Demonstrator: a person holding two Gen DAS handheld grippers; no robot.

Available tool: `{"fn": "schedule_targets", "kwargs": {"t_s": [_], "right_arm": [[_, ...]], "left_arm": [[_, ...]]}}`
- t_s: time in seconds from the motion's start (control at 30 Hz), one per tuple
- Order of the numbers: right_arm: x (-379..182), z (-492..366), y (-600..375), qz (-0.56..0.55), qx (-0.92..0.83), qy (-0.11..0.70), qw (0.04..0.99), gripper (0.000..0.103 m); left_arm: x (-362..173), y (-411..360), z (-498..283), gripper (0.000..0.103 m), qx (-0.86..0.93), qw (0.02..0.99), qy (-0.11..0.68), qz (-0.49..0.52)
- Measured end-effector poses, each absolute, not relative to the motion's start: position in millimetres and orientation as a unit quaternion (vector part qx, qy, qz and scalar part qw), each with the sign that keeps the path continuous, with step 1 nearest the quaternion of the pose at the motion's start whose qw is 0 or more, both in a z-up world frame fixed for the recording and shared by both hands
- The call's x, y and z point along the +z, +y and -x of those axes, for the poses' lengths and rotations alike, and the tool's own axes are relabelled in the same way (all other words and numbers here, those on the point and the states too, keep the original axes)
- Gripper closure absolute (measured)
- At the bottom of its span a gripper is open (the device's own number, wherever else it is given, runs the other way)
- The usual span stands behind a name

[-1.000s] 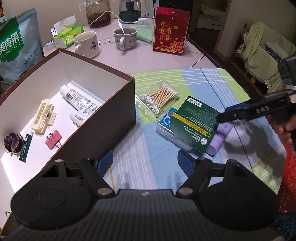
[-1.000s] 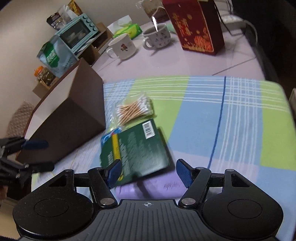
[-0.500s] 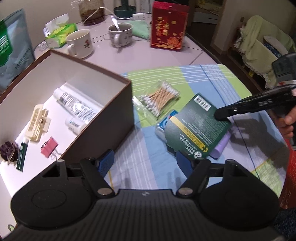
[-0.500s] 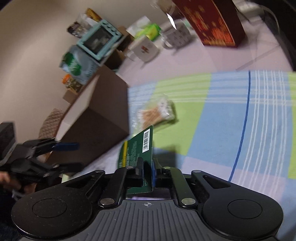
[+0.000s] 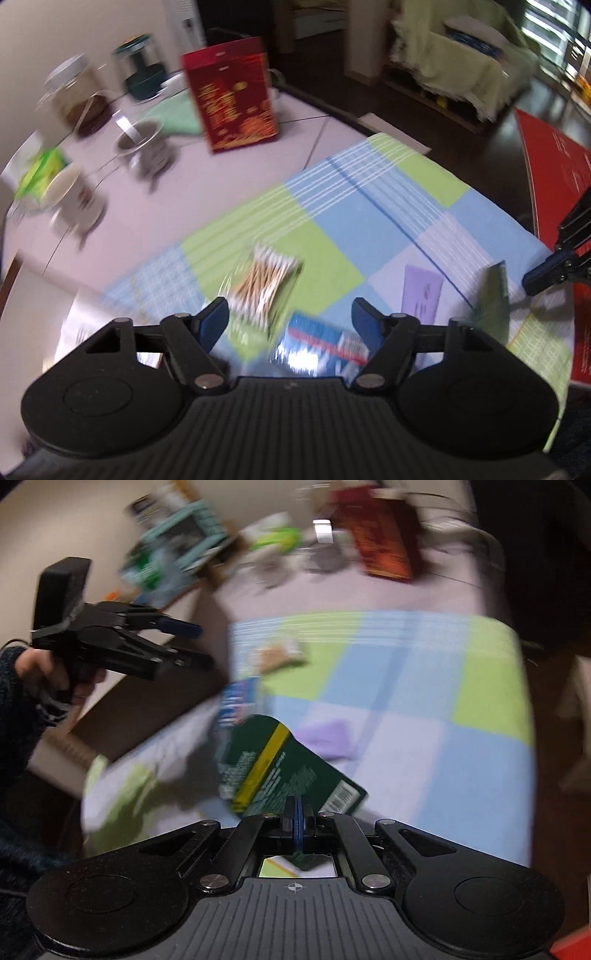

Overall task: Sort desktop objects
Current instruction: 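Grasp the cotton swab bag with the left gripper while the right gripper grasps the green lip balm card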

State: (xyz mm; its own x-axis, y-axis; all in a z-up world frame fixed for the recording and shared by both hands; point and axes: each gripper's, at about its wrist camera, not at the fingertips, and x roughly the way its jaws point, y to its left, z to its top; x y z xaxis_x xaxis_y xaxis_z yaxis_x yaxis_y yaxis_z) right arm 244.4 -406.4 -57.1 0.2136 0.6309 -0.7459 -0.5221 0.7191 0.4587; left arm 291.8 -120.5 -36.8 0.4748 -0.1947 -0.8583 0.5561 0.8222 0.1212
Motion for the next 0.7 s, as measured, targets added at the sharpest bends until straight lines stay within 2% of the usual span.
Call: {"fn": "schedule_targets", "kwargs": {"t_s": [0.13, 0.2, 0.23, 0.27, 0.4, 0.5, 0.53, 0.57, 0.7], "right_arm": [[-66.3, -240.2, -419.9, -0.083, 0.322, 0.517, 0.789, 0.102], [-69.7, -237.4, -426.0, -0.095, 0.3, 0.517, 0.796, 0.092], [-70.3, -235.8, -429.4, -0.1, 0.287, 0.516, 0.801, 0.053], [-69.5, -232.9, -432.8, -0.104, 0.271, 0.508, 0.811, 0.018], [-65.3, -225.9, -440.3, -0.12, 0.257, 0.487, 0.826, 0.017], [-62.7, -220.7, -438.3, -0.102, 0.256, 0.481, 0.832, 0.017], [-60.9, -218.9, -437.2, -0.093, 0.255, 0.477, 0.836, 0.017], [-60.0, -218.0, -435.7, -0.085, 0.258, 0.475, 0.837, 0.017], [-59.0, -214.3, -422.8, -0.038, 0.279, 0.461, 0.842, 0.017]], "left_arm": [[-57.9, -141.8, -333.4, 0.028, -0.23, 0.81, 0.48, -0.247], [-71.8, -148.0, -351.2, 0.026, -0.226, 0.79, 0.502, -0.27], [-78.8, -151.2, -358.9, 0.026, -0.223, 0.781, 0.512, -0.281], [-85.8, -154.0, -366.2, 0.025, -0.221, 0.771, 0.522, -0.291], [-112.0, -158.9, -381.7, 0.027, -0.218, 0.737, 0.555, -0.317], [-122.7, -156.9, -388.8, 0.037, -0.227, 0.728, 0.571, -0.303], [-122.3, -154.6, -391.7, 0.052, -0.231, 0.73, 0.574, -0.29], [-121.7, -152.6, -393.9, 0.072, -0.234, 0.732, 0.576, -0.278], [-111.7, -146.6, -388.7, 0.079, -0.233, 0.747, 0.559, -0.274]]}}
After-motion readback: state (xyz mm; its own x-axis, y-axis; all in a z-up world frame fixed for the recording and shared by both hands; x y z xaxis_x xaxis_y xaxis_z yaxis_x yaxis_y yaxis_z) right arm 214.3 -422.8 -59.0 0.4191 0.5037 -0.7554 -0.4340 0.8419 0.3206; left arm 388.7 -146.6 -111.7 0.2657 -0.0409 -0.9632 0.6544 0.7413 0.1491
